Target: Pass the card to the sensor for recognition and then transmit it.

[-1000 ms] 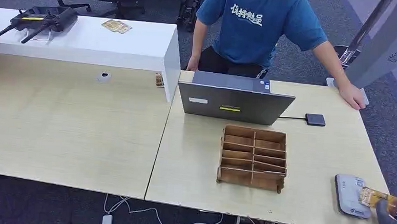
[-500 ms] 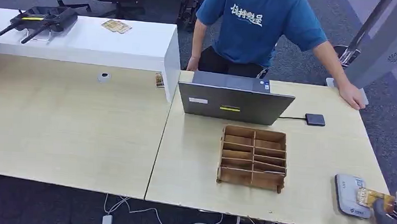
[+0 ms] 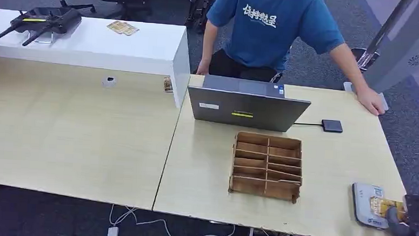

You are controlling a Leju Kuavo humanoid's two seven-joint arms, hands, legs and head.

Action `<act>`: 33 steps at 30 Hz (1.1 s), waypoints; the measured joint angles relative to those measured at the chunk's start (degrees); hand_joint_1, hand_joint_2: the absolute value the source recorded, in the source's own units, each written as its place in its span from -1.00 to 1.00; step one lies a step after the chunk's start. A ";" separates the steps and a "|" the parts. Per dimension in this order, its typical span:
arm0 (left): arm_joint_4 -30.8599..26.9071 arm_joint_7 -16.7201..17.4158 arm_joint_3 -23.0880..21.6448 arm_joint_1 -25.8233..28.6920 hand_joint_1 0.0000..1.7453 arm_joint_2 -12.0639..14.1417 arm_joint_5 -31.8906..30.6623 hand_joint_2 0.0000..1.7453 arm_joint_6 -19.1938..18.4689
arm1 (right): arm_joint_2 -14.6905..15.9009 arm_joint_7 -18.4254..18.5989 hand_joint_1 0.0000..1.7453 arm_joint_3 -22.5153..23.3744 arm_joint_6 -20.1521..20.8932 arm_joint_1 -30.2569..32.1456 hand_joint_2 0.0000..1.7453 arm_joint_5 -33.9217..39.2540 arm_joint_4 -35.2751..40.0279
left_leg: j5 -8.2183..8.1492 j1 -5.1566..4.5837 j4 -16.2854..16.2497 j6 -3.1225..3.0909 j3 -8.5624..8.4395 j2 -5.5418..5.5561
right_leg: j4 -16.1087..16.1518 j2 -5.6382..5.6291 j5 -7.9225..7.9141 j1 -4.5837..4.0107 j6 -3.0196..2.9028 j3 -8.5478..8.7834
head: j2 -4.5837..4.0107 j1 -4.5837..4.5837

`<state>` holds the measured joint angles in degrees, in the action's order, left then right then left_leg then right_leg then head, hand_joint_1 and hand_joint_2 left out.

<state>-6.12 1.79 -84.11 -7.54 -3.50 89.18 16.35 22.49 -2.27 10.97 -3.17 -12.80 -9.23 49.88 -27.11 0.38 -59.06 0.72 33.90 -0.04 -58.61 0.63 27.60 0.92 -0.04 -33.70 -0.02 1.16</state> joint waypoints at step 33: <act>0.00 0.48 0.00 -0.10 -1.00 -0.02 0.04 -1.00 -0.24 | 3.67 3.19 1.00 -7.87 -4.52 -3.00 1.00 -11.63 -0.11 | -0.02 0.00 -0.02 -0.04 -0.19 -0.01 | 0.06 0.02 -0.01 0.00 0.02 0.28 | 0.00 0.00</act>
<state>-6.12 2.27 -84.11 -7.64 -3.52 89.22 16.11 26.17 0.92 3.10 -7.69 -15.80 -20.85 49.76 -27.13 0.38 -59.08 0.68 33.71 -0.05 -58.55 0.65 27.58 0.92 -0.03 -33.43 -0.02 1.16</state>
